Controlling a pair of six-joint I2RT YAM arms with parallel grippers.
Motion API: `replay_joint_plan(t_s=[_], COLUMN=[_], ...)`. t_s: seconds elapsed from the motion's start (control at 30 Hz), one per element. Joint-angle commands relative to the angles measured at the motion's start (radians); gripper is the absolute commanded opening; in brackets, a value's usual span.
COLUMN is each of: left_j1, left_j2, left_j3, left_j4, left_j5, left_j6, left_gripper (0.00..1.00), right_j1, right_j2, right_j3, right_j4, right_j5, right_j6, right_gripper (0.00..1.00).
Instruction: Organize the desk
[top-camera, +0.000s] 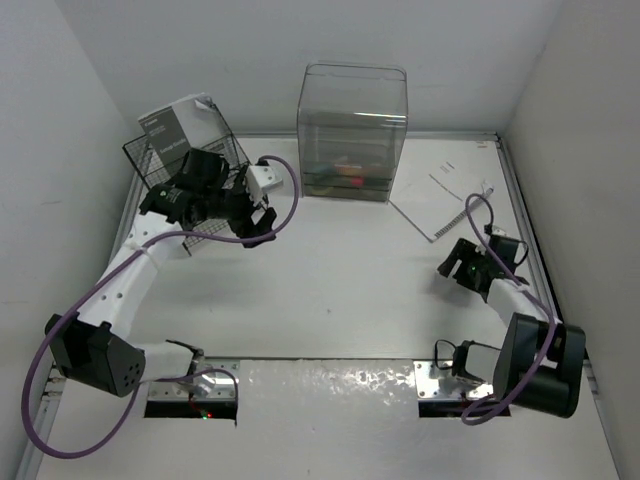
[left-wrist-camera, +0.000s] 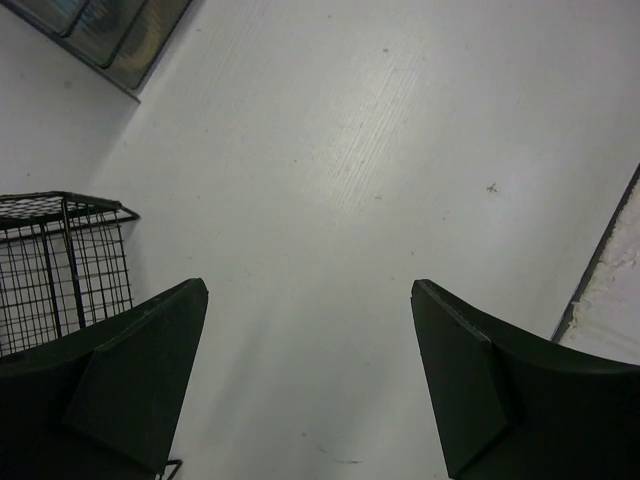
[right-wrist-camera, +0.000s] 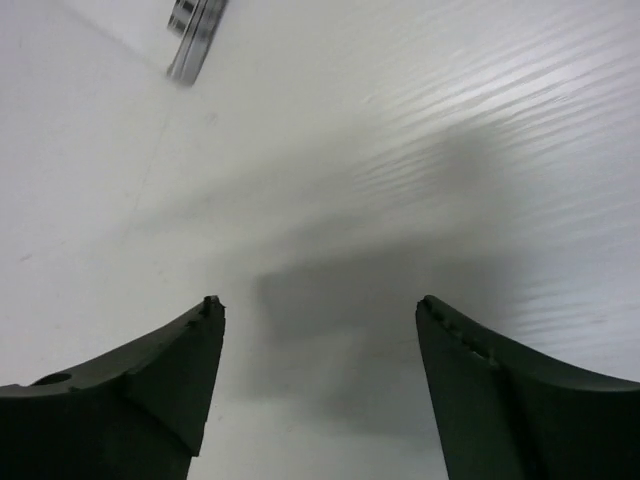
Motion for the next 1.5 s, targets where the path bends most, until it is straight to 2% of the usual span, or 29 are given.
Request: replay_joint_plan(t_s=[0.0,0.03,0.1,0.17,0.23,0.47,0.6,0.77,0.87,1.0,1.13,1.17,1.33,1.43,1.47], left_j1=[-0.017,-0.018,-0.018,-0.018,-0.022,-0.022,-0.02,-0.02,-0.02,-0.02,-0.02,-0.02,-0.02,-0.02,-0.02], left_j2=[-0.03,-0.028,-0.024,-0.01,-0.002,0.024,0.048,0.065,0.068,0.073,0.074,0.074,0.076,0.079,0.084], left_j3=[-0.004,-0.01,-0.026,-0.032,-0.038,-0.039,-0.044,-0.032,-0.023,-0.013,-0.01,-0.01,-0.006,0.005,0.019], left_j4=[0.013,0.017,0.027,0.039,0.051,0.047,0.053,0.054,0.057,0.06,0.071,0.071,0.06,0.054,0.053], left_j5=[-0.018,-0.022,-0.035,-0.042,-0.058,-0.091,-0.111,-0.13,-0.136,-0.137,-0.124,-0.118,-0.096,-0.058,-0.032], left_j6=[0.035,0.036,0.036,0.027,0.016,0.012,0.009,0.001,-0.005,-0.014,-0.022,-0.022,-0.019,-0.02,-0.024], left_gripper=[0.81,0.81,0.81,0.81,0.81,0.82,0.82,0.82,0.82,0.82,0.82,0.82,0.82,0.82,0.82], right_j1=[-0.04,-0.041,-0.043,-0.044,-0.05,-0.06,-0.06,-0.055,-0.055,-0.057,-0.058,-0.058,-0.058,-0.058,-0.055], right_j2=[-0.031,-0.011,0.058,0.21,0.354,0.666,0.802,0.951,0.96,0.988,1.005,0.99,0.818,0.639,0.532], right_j3=[0.037,0.072,0.214,0.369,0.451,0.791,0.971,1.065,1.031,1.051,1.043,1.025,0.89,0.771,0.702], right_j4=[0.005,0.016,0.013,0.001,0.01,0.021,-0.047,-0.033,0.01,-0.001,0.013,0.021,0.096,0.175,0.192], right_j5=[0.103,0.1,0.08,0.043,0.054,0.19,0.244,0.123,0.129,0.144,0.129,0.138,0.167,0.101,0.086], right_j6=[0.035,0.028,0.018,0.031,0.073,0.195,0.264,0.342,0.37,0.334,0.282,0.264,0.071,-0.02,-0.04], right_gripper=[0.77,0.82,0.83,0.84,0.84,0.87,0.87,0.83,0.76,0.58,0.17,0.0,0.0,0.0,0.0])
